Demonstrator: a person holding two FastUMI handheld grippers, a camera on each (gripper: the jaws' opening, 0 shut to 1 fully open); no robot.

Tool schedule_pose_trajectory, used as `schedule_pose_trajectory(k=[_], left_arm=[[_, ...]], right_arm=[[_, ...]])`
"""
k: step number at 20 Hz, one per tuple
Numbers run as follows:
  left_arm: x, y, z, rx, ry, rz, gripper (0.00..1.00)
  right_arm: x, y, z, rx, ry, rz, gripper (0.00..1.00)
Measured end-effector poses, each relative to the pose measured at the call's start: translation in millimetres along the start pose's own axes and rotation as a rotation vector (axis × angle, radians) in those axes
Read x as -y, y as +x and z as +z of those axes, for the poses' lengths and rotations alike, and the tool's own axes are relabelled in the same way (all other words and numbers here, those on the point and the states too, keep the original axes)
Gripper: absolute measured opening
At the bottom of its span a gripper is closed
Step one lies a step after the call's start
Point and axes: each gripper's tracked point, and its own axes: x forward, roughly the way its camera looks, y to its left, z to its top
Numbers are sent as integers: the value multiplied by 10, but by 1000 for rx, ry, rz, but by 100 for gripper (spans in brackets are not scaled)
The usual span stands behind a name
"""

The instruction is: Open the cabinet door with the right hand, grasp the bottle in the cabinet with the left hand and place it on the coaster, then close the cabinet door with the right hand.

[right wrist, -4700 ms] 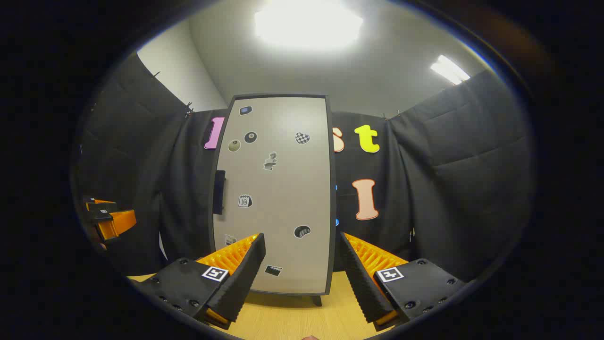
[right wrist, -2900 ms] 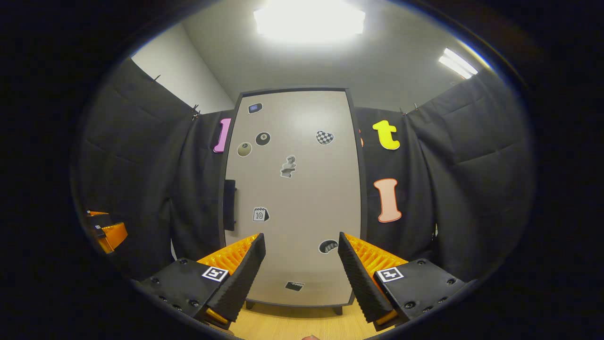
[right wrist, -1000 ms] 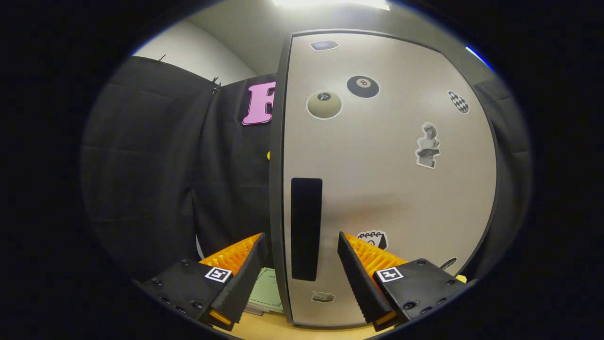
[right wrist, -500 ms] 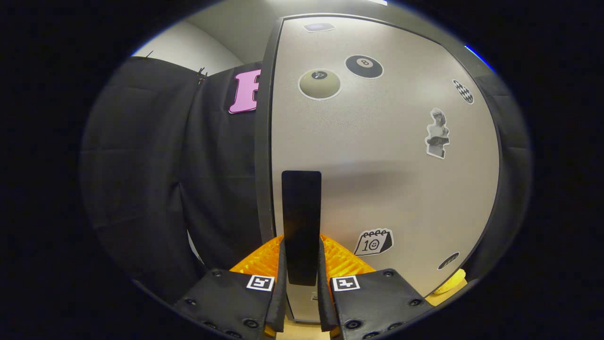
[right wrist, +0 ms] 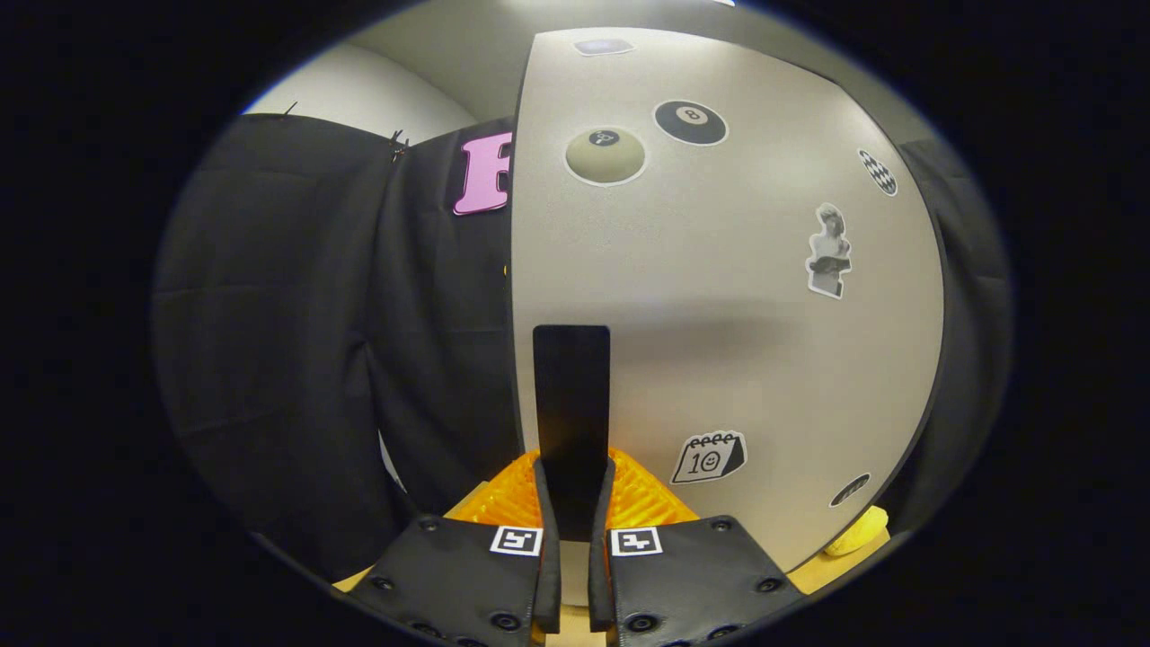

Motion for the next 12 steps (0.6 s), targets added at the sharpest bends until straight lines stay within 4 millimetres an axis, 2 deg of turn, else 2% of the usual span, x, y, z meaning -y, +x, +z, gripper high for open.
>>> schedule_pose_trajectory(k=[12], left_arm=[[720,271,96,34,-15,-194,87]], right_arm=[[55,-36,25,-12,35,92,12]])
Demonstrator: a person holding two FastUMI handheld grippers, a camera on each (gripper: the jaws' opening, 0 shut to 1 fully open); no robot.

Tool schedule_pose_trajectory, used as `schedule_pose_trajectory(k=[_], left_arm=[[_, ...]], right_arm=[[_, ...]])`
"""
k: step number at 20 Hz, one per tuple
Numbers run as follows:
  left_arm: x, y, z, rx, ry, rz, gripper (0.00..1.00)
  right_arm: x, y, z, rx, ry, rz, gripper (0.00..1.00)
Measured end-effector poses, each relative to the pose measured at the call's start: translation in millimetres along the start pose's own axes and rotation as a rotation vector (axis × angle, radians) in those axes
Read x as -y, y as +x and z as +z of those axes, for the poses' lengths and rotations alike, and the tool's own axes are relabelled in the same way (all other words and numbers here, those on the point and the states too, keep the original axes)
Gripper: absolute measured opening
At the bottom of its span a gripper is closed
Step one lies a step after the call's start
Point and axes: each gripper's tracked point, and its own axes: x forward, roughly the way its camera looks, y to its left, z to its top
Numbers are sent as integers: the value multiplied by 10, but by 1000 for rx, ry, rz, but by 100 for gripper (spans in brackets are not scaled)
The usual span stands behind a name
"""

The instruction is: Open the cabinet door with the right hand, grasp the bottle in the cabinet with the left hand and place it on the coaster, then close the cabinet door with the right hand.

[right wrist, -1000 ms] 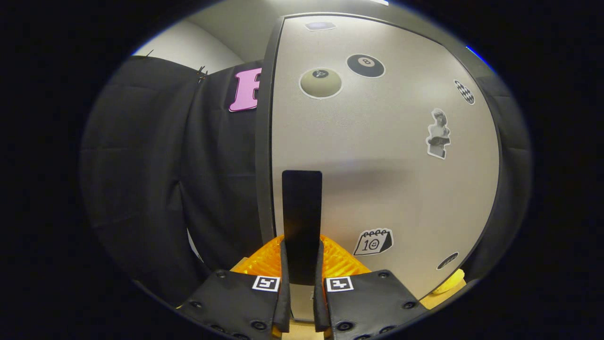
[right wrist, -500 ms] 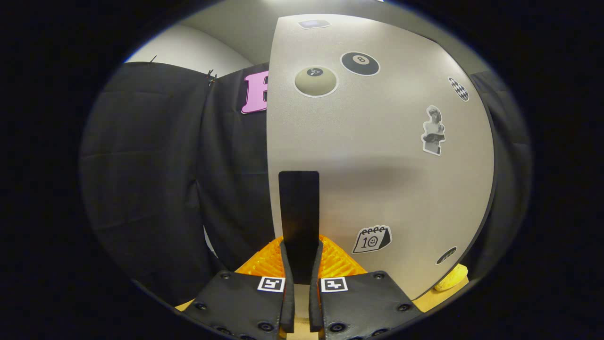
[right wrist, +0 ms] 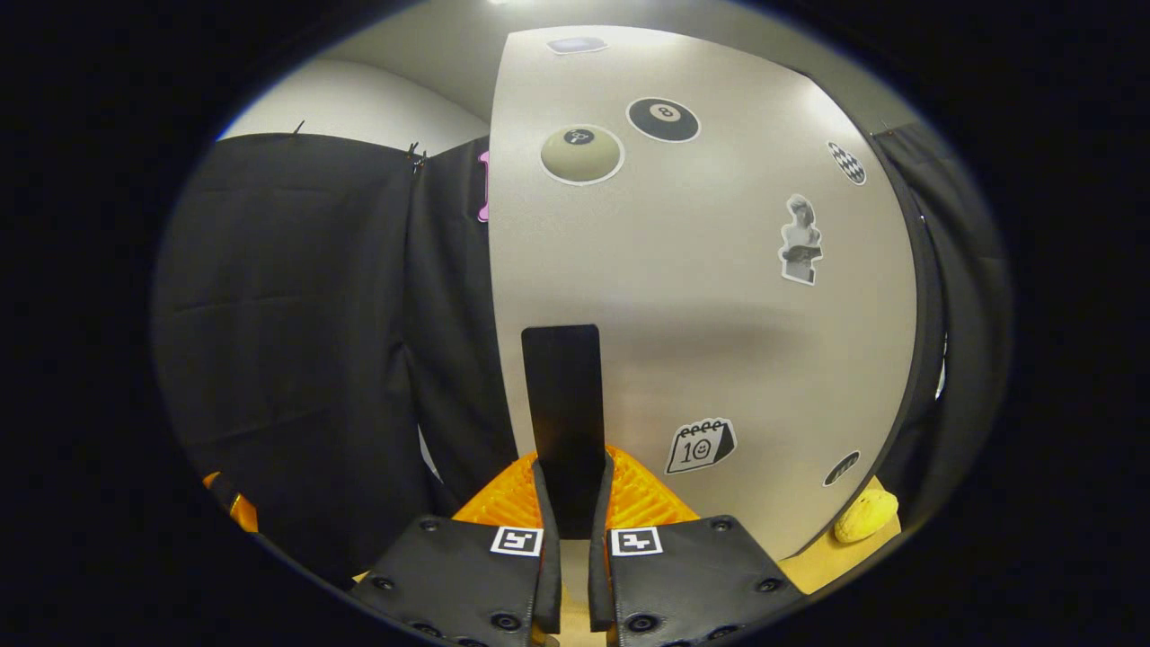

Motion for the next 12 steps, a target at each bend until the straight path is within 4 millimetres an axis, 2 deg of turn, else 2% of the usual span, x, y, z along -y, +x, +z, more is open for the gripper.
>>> schedule_pose_trajectory(k=[7,12], left_arm=[[288,151,-16,6,-24,-79,87],[672,199,46,17,-30,-142,87]], right_arm=[[39,-21,9,6,4,21,12],[65,-40,9,12,14,74,12]])
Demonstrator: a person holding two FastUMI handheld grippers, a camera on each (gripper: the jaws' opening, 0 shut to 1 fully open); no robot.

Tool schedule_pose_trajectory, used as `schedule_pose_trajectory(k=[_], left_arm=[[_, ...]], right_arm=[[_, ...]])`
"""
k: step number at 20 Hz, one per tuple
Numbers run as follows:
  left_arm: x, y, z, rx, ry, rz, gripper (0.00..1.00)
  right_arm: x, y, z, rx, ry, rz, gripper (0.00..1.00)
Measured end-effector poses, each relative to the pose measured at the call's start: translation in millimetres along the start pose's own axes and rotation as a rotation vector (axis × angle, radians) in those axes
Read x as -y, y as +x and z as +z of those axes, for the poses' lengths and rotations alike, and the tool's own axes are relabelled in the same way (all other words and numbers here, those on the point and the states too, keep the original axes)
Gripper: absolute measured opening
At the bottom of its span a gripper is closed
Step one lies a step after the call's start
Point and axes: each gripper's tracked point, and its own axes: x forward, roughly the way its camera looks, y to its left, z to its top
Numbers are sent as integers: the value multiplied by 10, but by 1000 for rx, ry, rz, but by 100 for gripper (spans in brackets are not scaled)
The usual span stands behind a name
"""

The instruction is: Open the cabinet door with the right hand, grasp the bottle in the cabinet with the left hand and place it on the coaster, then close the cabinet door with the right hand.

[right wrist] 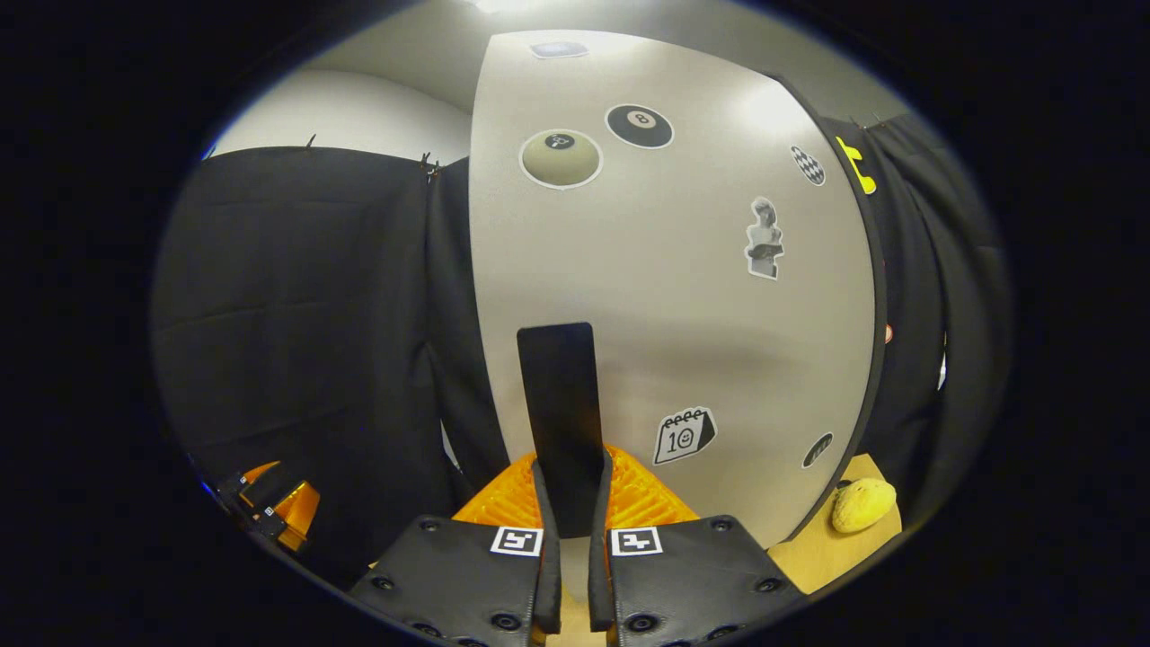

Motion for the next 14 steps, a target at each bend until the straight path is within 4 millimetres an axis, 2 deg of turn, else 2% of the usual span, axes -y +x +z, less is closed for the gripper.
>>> schedule_pose_trajectory(k=[6,10,14], left_arm=[[710,49,8,-12,-32,-55,87],[1251,-1,58,-25,-45,-91,87],[1685,-63,161,-20,-40,-118,87]], right_arm=[[42,4,1,-11,-19,111,14],[122,-141,-15,-23,-32,169,12],[207,-255,-3,-7,-42,212,14]])
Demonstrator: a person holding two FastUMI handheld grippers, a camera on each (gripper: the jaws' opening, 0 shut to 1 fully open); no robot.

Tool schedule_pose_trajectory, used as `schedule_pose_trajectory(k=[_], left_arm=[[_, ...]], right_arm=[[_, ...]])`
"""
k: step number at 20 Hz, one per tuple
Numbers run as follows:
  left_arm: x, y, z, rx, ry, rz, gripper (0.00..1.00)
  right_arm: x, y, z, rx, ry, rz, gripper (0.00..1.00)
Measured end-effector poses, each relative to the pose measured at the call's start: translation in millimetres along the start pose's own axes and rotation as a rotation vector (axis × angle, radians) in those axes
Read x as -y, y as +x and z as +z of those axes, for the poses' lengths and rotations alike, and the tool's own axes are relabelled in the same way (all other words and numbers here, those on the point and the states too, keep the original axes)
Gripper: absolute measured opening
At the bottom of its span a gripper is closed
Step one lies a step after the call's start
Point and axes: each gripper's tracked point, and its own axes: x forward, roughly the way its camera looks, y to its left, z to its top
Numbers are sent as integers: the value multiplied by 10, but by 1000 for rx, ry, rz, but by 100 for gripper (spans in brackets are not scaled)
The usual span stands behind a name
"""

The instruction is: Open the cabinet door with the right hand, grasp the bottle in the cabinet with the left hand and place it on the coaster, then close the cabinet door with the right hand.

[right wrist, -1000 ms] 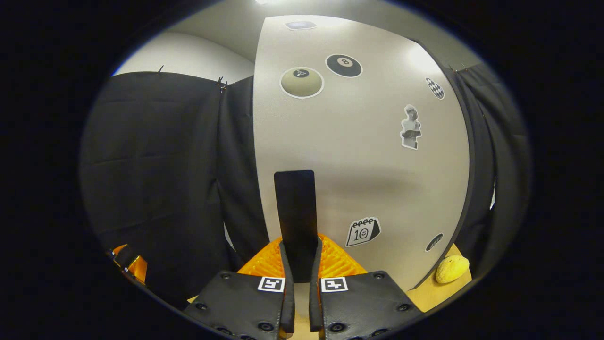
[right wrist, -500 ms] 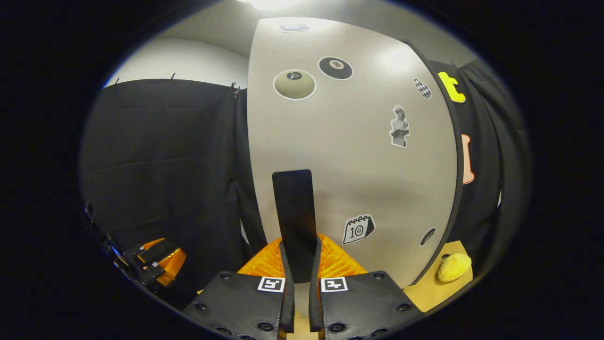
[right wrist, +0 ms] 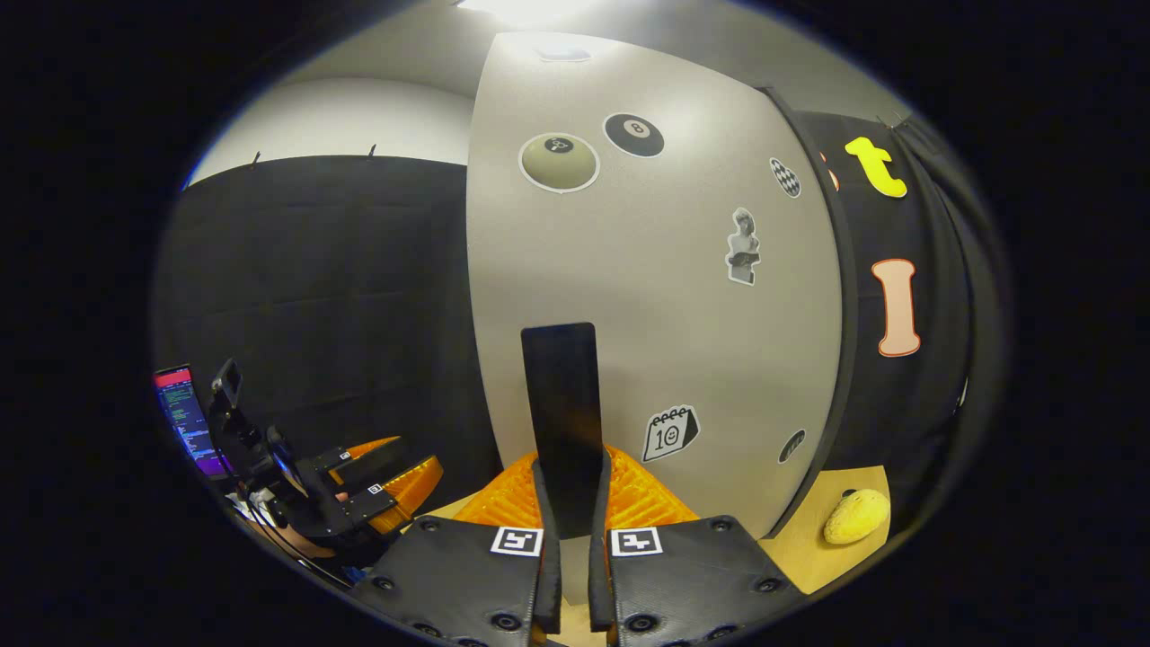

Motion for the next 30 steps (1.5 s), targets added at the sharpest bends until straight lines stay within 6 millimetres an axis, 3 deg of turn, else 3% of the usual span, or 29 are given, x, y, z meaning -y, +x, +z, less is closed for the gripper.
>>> schedule_pose_trajectory(k=[7,20,24,30], left_arm=[[680,59,17,-10,7,-63,87],[1567,122,17,-15,-11,-150,87],[1791,120,31,-10,-23,-164,87],[1963,141,27,-16,-32,-163,87]], right_arm=[[149,-180,37,41,3,13,13],[454,-565,87,84,-1,-56,13],[551,-698,85,96,4,-81,13],[734,-780,91,120,6,-146,13]])
